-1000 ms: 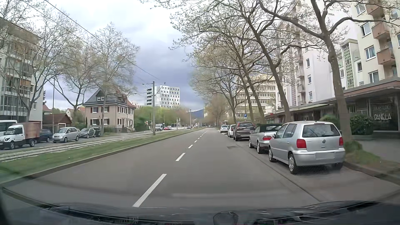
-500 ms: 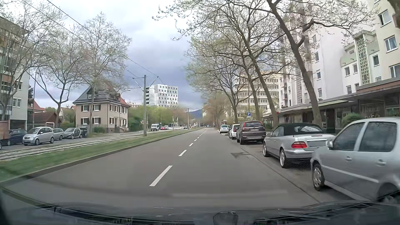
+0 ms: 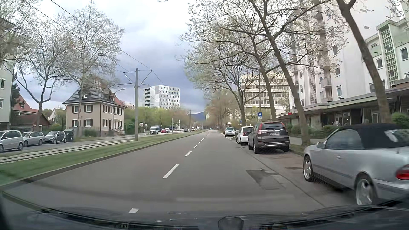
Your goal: Follow the waypoints while adhering to traffic rules and regulations
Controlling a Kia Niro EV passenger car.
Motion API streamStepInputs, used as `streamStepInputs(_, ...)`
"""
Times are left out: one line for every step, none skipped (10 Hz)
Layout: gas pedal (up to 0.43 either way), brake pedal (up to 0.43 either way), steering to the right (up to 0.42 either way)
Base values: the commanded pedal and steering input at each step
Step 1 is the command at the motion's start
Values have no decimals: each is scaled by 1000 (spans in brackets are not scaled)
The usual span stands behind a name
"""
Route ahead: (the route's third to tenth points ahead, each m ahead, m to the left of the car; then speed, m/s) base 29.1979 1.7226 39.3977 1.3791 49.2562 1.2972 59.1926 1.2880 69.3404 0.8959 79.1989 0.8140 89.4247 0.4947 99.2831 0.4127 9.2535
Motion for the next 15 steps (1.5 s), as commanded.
streamStepInputs(189, 0, 6)
streamStepInputs(189, 0, 5)
streamStepInputs(189, 0, 4)
streamStepInputs(189, 0, 4)
streamStepInputs(189, 0, 4)
streamStepInputs(197, 0, 4)
streamStepInputs(197, 0, 4)
streamStepInputs(197, 0, 3)
streamStepInputs(197, 0, 3)
streamStepInputs(197, 0, 3)
streamStepInputs(197, 0, 1)
streamStepInputs(197, 0, 1)
streamStepInputs(197, 0, 1)
streamStepInputs(197, 0, 1)
streamStepInputs(197, 0, 1)
